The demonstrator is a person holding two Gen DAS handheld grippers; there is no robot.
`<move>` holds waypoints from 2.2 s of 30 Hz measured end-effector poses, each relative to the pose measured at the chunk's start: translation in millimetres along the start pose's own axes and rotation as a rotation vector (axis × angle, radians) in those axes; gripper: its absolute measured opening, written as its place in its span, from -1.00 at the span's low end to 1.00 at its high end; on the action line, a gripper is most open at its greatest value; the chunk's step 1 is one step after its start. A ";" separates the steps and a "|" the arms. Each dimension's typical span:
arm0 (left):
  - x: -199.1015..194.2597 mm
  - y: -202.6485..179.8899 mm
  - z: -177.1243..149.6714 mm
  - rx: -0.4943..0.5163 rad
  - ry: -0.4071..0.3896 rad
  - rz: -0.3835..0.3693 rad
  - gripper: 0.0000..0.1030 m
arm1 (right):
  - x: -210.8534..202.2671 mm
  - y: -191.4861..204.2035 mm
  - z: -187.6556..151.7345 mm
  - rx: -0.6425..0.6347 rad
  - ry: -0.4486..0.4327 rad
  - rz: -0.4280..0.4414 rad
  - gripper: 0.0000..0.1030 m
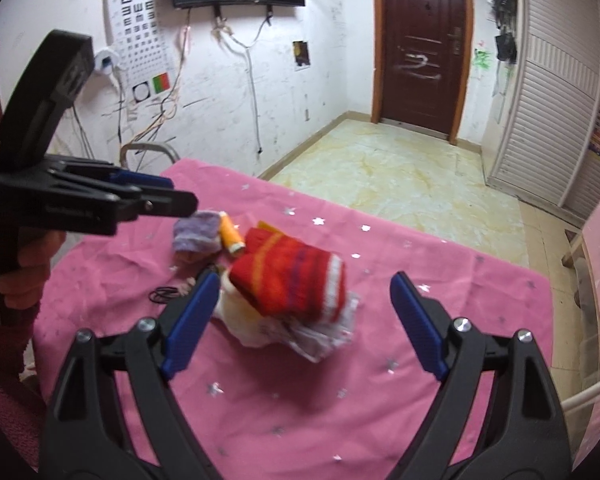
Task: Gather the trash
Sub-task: 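Move both open tools back toward the table, then grasp the purple knit sock with the left gripper while the right grasps the red striped sock, then carry both socks to the yellow bin and open both grippers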
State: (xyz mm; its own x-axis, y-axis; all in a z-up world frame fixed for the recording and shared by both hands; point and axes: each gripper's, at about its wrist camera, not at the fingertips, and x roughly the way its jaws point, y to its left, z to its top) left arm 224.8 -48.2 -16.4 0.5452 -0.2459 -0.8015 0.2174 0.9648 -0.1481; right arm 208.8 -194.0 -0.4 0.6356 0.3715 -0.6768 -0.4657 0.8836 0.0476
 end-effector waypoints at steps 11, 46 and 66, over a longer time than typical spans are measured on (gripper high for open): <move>41.4 24.1 -8.2 -0.042 0.089 0.030 0.09 | 22.1 17.8 7.8 -0.054 0.041 -0.021 0.72; 15.6 14.4 -3.4 0.025 -0.017 0.124 -0.54 | -6.5 7.2 13.4 -0.066 -0.071 -0.097 -0.77; -15.8 -73.6 12.6 0.127 -0.067 0.099 -0.54 | -76.7 -43.0 -13.6 0.036 -0.174 -0.171 -0.77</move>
State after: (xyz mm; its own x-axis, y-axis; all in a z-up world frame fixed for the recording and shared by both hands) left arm 210.4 -116.5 14.5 0.6206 -0.1599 -0.7676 0.2582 0.9661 0.0075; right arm 171.8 -264.3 39.4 0.8012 0.2564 -0.5407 -0.3223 0.9462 -0.0288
